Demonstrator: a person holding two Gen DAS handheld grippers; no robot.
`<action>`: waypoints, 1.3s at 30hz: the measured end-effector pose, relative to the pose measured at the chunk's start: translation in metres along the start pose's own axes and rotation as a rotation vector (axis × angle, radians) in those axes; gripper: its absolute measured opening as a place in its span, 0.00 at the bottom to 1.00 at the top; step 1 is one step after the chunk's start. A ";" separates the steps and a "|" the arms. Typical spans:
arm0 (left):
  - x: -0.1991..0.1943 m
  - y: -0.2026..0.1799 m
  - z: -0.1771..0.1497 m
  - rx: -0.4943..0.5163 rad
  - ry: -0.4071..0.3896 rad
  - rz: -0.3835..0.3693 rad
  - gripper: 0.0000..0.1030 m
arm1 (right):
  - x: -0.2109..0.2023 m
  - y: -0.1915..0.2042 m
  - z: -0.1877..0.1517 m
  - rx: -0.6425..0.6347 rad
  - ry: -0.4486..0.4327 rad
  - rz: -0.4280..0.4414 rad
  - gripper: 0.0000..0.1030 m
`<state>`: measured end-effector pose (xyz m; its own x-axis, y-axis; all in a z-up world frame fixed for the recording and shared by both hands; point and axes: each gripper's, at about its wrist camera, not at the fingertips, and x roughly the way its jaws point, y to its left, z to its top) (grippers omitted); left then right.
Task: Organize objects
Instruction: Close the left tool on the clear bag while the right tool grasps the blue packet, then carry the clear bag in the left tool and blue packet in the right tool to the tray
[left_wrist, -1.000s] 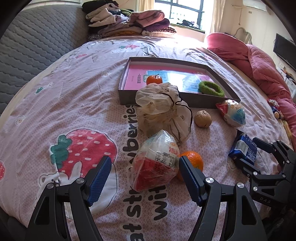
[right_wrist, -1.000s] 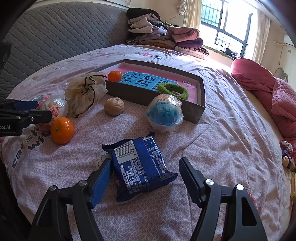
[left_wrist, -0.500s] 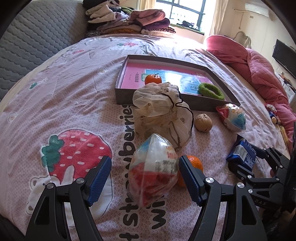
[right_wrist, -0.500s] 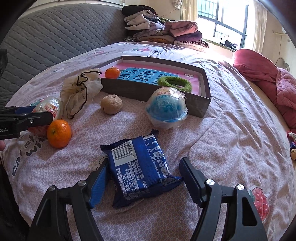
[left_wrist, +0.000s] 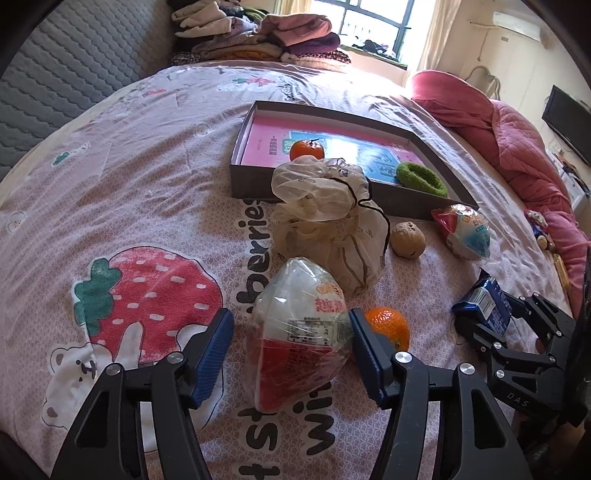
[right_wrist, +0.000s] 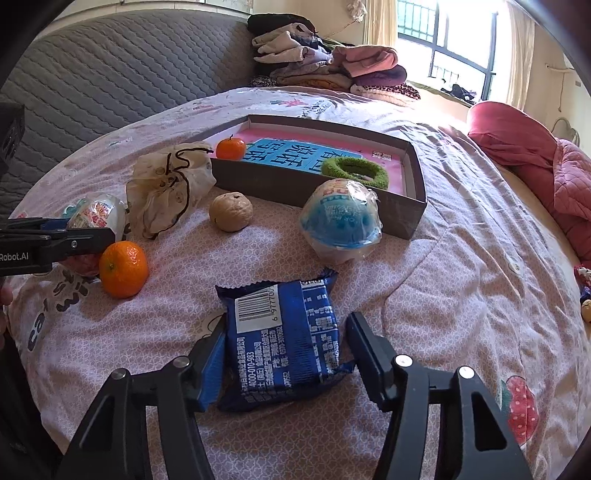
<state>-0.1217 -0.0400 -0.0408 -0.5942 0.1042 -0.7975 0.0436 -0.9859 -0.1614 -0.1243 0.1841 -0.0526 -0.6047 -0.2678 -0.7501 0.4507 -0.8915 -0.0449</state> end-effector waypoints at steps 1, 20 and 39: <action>0.000 -0.001 0.000 0.002 0.002 -0.002 0.53 | 0.000 0.001 0.000 -0.001 -0.001 0.000 0.57; -0.020 -0.010 0.000 0.045 -0.059 0.018 0.52 | -0.008 -0.011 0.002 0.095 -0.021 0.054 0.56; -0.038 -0.020 -0.003 0.077 -0.102 0.043 0.52 | -0.027 -0.007 0.007 0.109 -0.098 0.092 0.56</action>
<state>-0.0974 -0.0234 -0.0092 -0.6715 0.0514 -0.7392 0.0113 -0.9968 -0.0796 -0.1156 0.1950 -0.0276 -0.6272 -0.3799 -0.6799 0.4367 -0.8944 0.0970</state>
